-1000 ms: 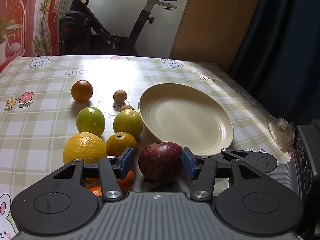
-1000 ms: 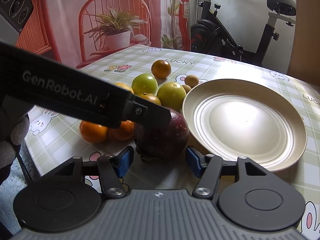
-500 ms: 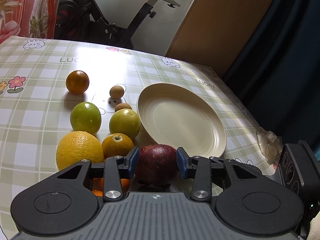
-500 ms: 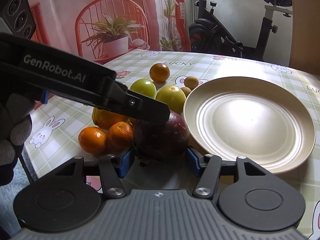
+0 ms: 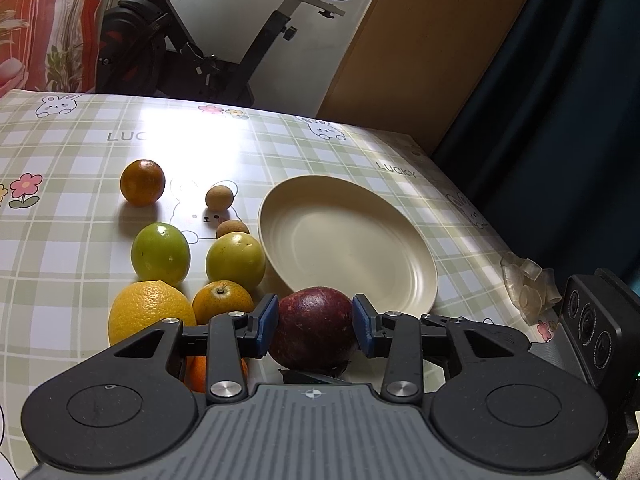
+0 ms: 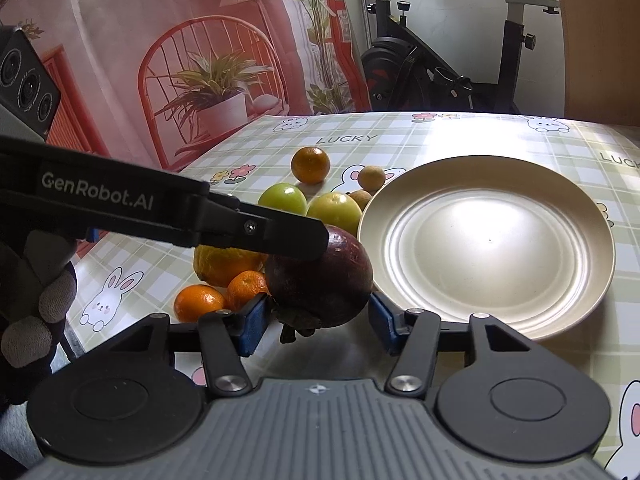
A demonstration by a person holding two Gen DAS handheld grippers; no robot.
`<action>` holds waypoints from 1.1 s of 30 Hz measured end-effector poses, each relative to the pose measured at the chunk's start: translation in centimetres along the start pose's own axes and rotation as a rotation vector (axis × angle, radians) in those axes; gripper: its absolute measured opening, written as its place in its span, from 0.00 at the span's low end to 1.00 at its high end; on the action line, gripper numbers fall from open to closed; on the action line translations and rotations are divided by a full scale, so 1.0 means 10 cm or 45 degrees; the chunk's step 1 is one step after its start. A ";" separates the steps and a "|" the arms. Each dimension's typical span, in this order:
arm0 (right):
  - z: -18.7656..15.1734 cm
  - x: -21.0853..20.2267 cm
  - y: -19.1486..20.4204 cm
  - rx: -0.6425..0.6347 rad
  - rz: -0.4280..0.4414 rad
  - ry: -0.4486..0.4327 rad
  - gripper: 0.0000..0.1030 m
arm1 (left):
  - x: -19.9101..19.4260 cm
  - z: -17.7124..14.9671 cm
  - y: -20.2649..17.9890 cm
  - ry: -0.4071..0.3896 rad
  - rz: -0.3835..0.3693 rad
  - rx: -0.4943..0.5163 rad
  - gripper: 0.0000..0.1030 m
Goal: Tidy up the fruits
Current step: 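Lift the mangosteen with the left tool and carry it onto the cream plate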
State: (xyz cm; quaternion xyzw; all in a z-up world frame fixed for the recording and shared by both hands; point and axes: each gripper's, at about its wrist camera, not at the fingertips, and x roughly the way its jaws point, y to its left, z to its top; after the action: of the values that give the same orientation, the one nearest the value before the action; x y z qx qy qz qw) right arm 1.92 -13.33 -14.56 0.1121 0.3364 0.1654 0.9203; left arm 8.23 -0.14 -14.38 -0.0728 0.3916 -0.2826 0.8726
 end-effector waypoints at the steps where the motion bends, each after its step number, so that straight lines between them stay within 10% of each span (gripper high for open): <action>1: 0.01 -0.02 0.00 0.005 -0.002 -0.003 0.55 | 0.00 0.00 0.00 -0.002 0.001 0.002 0.41; 15: 0.30 -0.15 -0.26 0.042 -0.081 -0.095 0.55 | 0.10 0.30 -0.22 -0.029 -0.057 0.086 0.41; 19: 0.36 -0.03 -0.38 0.039 -0.099 -0.073 0.32 | 0.35 0.38 -0.24 0.030 -0.122 0.079 0.40; 33: 0.40 0.08 -0.50 0.051 -0.080 -0.042 0.54 | 0.55 0.56 0.04 0.024 -0.068 -0.074 0.38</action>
State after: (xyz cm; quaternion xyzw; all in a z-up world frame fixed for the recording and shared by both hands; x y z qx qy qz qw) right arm 6.24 -18.01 -13.59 0.1226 0.3279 0.1278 0.9280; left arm 15.39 -3.36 -14.24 -0.1058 0.4056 -0.2949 0.8587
